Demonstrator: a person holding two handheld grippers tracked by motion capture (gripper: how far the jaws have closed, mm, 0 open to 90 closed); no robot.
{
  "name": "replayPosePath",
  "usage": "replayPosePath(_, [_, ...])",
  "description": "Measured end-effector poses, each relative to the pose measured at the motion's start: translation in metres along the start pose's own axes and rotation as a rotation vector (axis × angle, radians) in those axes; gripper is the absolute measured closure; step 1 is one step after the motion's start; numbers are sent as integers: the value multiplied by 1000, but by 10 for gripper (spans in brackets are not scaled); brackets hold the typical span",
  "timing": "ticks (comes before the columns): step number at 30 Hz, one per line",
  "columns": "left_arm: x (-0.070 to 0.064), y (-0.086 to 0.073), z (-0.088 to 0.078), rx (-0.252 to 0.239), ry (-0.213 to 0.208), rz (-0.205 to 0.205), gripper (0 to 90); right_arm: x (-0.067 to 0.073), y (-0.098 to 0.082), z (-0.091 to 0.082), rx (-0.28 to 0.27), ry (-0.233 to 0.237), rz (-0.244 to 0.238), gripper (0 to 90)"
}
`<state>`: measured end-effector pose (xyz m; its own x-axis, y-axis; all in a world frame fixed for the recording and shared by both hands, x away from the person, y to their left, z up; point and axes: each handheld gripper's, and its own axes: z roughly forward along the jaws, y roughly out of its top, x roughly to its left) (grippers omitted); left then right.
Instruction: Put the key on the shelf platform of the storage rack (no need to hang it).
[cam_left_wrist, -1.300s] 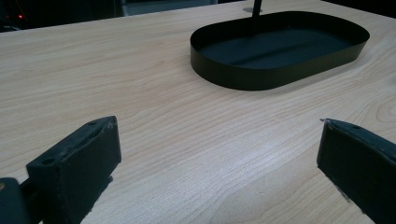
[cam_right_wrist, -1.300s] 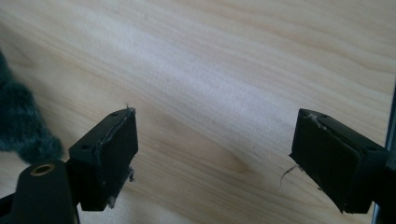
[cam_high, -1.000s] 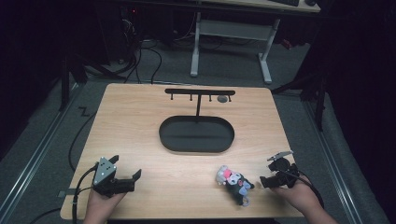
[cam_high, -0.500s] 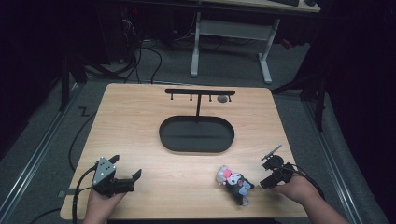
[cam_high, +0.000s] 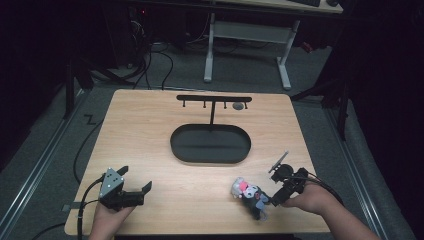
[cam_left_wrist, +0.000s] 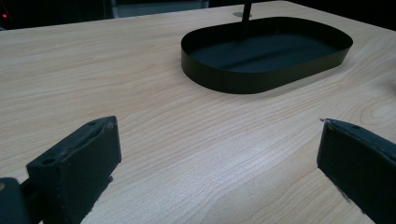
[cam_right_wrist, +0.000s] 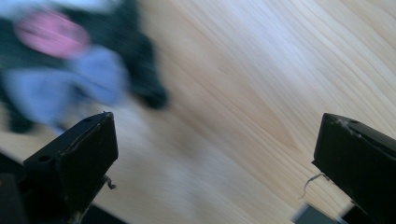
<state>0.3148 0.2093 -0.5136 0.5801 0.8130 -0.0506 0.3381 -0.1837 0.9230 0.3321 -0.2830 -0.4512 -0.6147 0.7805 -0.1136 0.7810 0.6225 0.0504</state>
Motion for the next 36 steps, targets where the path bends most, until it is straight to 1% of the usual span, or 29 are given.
replayPosePath(1, [0, 0, 0, -2, 0, 0, 3, 6, 3, -2, -7, 11, -8, 0])
replayPosePath(6, [0, 1, 0, -6, -2, -1, 3, 29, 18, -4, -15, 28, -65, 0])
replayPosePath(9, [1, 1, 0, -7, -5, 0, 3, 39, 24, -1, -25, 53, -88, 0])
replayPosePath(11, [1, 1, 0, -11, -3, 1, 3, 42, 28, 2, -27, 63, -97, 6])
replayPosePath(15, [1, 1, -2, -17, 1, 1, 3, 45, 35, 9, -24, 85, -100, 39])
replayPosePath(18, [2, 1, -2, -15, 1, 0, 3, 48, 40, 16, -24, 90, -117, 68])
replayPosePath(19, [2, 1, -2, -15, 1, 0, 3, 48, 40, 16, -24, 90, -117, 68])
replayPosePath(21, [1, 1, -3, -13, 2, 2, 3, 50, 44, 22, -25, 110, -122, 87])
replayPosePath(22, [1, 1, -4, -15, 1, 2, 3, 50, 45, 24, -16, 114, -124, 89])
replayPosePath(23, [1, 1, -4, -17, 1, 2, 3, 51, 45, 25, -20, 118, -126, 93])
replayPosePath(25, [1, 1, -4, -17, 1, 4, 3, 51, 47, 26, -20, 122, -125, 132])
replayPosePath(26, [1, 0, -4, -17, 1, 4, 3, 51, 47, 26, -28, 120, -119, 158])
replayPosePath(27, [1, 0, -4, -16, 0, 3, 3, 52, 48, 26, -29, 125, -106, 166])
replayPosePath(28, [1, 0, -4, -16, 0, 3, 3, 52, 48, 26, -29, 125, -106, 166])
replayPosePath(29, [1, 0, -4, -11, -3, 2, 3, 52, 49, 26, -28, 125, -88, 178])
replayPosePath(30, [1, 0, -4, -12, -3, 2, 3, 51, 49, 27, -27, 129, -98, 183])
replayPosePath(34, [2, 0, -4, -15, 1, 0, 3, 53, 51, 28, -13, 137, -79, 213])
replayPosePath(36, [2, 0, -4, -11, 0, 1, 3, 51, 52, 29, -26, 134, -96, 226])
